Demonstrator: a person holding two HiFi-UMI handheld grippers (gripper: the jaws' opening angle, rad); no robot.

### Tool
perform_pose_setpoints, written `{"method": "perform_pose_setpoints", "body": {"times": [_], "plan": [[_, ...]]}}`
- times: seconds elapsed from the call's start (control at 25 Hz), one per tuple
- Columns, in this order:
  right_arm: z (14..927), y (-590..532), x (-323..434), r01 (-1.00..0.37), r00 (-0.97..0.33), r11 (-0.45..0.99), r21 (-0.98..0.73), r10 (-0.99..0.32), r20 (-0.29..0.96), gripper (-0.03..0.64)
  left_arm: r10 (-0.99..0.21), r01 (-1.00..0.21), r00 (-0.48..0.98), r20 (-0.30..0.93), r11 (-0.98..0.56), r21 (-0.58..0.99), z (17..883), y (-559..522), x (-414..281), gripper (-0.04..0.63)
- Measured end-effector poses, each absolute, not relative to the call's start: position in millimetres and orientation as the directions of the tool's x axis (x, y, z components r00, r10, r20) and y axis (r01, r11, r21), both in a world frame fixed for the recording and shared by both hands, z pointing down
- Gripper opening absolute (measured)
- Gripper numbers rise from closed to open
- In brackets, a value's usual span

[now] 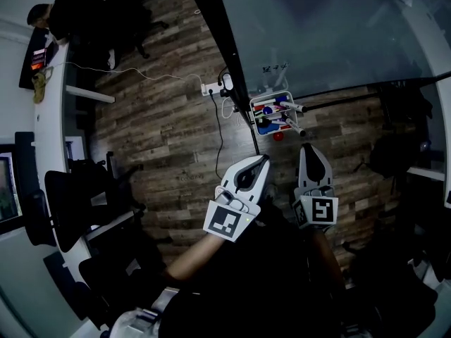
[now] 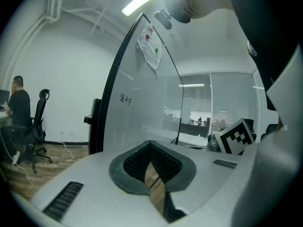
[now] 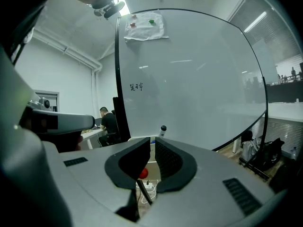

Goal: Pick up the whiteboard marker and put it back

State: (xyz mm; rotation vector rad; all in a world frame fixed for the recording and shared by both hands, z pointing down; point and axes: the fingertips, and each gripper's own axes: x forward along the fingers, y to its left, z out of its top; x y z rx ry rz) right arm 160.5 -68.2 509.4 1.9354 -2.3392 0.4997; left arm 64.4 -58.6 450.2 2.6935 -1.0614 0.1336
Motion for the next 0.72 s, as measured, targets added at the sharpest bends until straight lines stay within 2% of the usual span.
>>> {"method": "perform_pose_setpoints", "body": {"times": [0.08,0.2,0.72], "plan": [[511.1,-72.0,162.8,-0.966,-0.208,0.157,-0.206,-0.945,0.254,0.027,-0.665,-0.688,0.726,0.177,-0.699,0.195,452.8,-61.7,63.9,0.008],[514.7,-77.2,165.0,-0.966,-0.211,0.160,-0.204,-0.942,0.261,0.075,-0.668,-0.692,0.722,0.181,-0.693,0.201,455.1,-65.2,64.0,0.008],[531.1,-96.0,155.8,-0.967,-0.226,0.174,-0.188,-0.924,0.307,0.099,-0.669,-0.699,0.716,0.202,-0.682,0.217,463.9,-73.5,58.3,0.008]]}}
